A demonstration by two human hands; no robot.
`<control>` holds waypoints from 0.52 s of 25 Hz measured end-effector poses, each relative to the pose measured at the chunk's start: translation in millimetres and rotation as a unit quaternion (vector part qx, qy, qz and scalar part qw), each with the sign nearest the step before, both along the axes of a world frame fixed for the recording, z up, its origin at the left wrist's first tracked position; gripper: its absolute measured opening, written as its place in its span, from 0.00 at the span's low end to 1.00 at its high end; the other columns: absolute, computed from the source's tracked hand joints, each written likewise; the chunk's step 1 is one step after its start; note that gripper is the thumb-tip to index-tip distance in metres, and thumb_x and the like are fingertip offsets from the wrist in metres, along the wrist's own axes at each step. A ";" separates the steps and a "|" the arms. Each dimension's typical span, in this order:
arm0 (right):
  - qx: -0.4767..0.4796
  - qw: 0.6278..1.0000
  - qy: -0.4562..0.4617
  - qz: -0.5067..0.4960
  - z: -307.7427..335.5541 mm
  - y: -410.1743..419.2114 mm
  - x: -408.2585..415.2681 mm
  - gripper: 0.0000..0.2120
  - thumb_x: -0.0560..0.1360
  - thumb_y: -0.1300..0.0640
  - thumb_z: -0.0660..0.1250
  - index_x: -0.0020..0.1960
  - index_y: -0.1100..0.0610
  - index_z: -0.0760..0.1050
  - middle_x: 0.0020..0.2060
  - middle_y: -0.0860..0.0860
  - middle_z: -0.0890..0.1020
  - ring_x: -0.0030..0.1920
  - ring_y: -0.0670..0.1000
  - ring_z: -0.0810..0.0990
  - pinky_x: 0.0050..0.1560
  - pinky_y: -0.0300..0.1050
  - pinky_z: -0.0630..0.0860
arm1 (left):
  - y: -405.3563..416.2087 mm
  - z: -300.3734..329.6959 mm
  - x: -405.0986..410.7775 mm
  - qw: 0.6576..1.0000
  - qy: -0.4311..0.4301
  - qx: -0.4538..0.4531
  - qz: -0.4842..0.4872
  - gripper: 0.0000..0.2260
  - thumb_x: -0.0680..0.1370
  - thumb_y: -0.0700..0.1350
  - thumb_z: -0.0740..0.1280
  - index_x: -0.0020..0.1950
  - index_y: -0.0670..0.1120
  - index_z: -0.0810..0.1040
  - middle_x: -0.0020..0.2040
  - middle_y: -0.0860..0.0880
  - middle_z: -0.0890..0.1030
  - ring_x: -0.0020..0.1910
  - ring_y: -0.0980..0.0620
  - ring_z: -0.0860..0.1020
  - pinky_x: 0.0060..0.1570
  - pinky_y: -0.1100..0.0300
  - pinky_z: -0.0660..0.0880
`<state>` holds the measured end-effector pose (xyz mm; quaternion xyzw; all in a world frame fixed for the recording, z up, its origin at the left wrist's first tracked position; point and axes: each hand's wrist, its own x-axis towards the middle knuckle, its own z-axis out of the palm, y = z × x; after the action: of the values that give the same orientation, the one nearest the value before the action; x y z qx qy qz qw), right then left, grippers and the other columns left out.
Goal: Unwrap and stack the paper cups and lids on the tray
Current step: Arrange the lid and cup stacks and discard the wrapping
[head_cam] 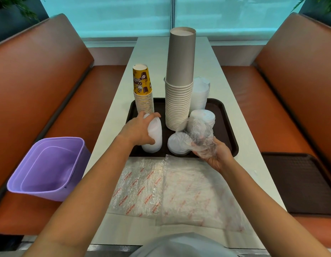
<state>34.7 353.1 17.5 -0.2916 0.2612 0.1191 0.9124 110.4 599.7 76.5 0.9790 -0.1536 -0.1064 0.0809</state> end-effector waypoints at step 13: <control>-0.072 0.990 -0.025 0.117 34.0 -3.0 -11.8 0.33 0.77 0.35 0.49 0.68 0.58 0.70 0.62 0.62 0.77 0.55 0.65 0.78 0.47 0.62 0.79 | -74.9 9.4 -83.2 0.938 -0.062 -0.341 -0.013 0.09 0.77 0.47 0.67 0.53 0.43 0.80 0.47 0.47 0.83 0.48 0.51 0.80 0.50 0.59 0.75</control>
<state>22.9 350.1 51.5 -0.3882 0.2107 0.1982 0.8750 27.3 524.8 85.8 0.8951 -0.1981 0.0119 0.3993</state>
